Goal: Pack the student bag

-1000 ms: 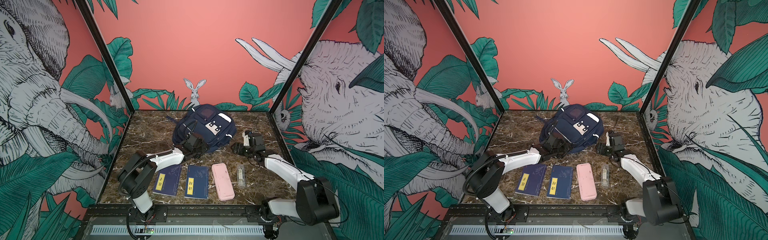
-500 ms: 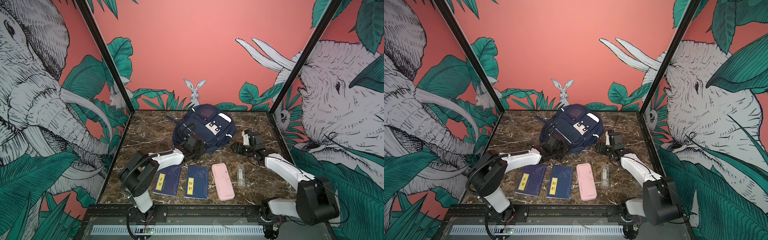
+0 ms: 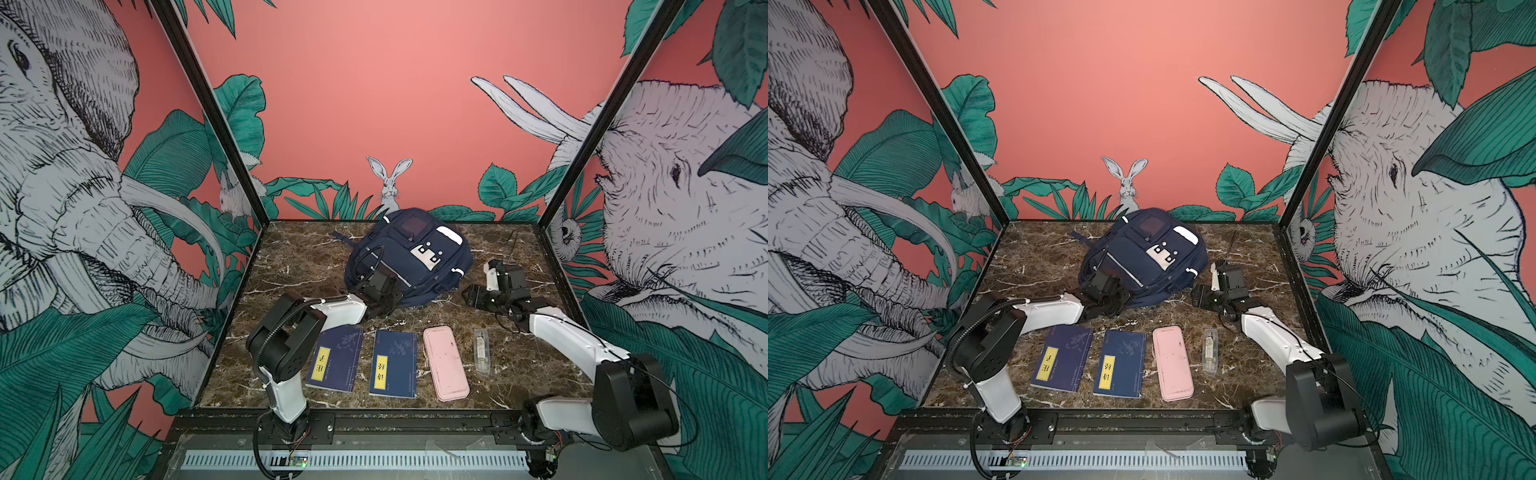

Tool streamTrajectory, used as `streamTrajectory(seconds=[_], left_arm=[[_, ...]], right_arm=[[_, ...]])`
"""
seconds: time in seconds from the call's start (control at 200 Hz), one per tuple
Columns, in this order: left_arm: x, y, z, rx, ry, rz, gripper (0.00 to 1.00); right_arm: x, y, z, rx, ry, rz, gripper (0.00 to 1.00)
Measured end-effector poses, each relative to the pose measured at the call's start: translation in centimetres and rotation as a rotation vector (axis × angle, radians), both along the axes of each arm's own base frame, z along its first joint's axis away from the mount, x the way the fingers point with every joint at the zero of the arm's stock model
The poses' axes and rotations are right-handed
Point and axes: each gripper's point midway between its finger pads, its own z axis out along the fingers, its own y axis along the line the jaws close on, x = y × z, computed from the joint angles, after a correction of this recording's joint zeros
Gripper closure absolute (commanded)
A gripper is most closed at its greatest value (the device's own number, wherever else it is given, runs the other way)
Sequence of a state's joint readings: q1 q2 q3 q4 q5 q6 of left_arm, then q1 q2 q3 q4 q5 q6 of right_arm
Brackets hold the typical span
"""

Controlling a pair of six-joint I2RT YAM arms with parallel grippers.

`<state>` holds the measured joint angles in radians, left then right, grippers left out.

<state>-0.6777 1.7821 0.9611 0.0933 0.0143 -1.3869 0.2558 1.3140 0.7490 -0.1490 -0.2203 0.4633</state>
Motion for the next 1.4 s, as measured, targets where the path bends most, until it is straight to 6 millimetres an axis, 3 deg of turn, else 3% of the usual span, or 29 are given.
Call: streamTrajectory(seconds=[0.185, 0.335, 0.5, 0.84, 1.015, 1.26, 1.4], left_arm=[[0.2, -0.1, 0.2, -0.008, -0.003, 0.002, 0.89], [0.4, -0.3, 0.5, -0.017, -0.01, -0.003, 1.0], [0.5, -0.3, 1.5, -0.007, -0.027, -0.027, 1.0], [1.9, -0.4, 7.6, 0.007, -0.141, -0.131, 1.0], [2.2, -0.5, 8.9, 0.029, -0.17, -0.192, 1.0], [2.6, -0.8, 10.7, 0.045, -0.201, -0.263, 1.0], [3.0, -0.8, 11.9, 0.057, -0.224, -0.295, 1.0]], right_arm=[[-0.1, 0.2, 0.0, 0.001, 0.0, 0.006, 0.33], [-0.2, 0.7, -0.5, 0.0, 0.016, 0.019, 0.33], [-0.2, 1.6, -1.2, 0.008, 0.028, 0.048, 0.31], [0.4, 3.8, -0.7, 0.064, -0.012, 0.105, 0.36], [1.1, 4.9, 0.1, 0.106, -0.06, 0.127, 0.48], [1.9, 5.8, -0.7, 0.119, -0.077, 0.152, 0.72], [2.5, 6.2, -1.8, 0.115, -0.073, 0.167, 0.74]])
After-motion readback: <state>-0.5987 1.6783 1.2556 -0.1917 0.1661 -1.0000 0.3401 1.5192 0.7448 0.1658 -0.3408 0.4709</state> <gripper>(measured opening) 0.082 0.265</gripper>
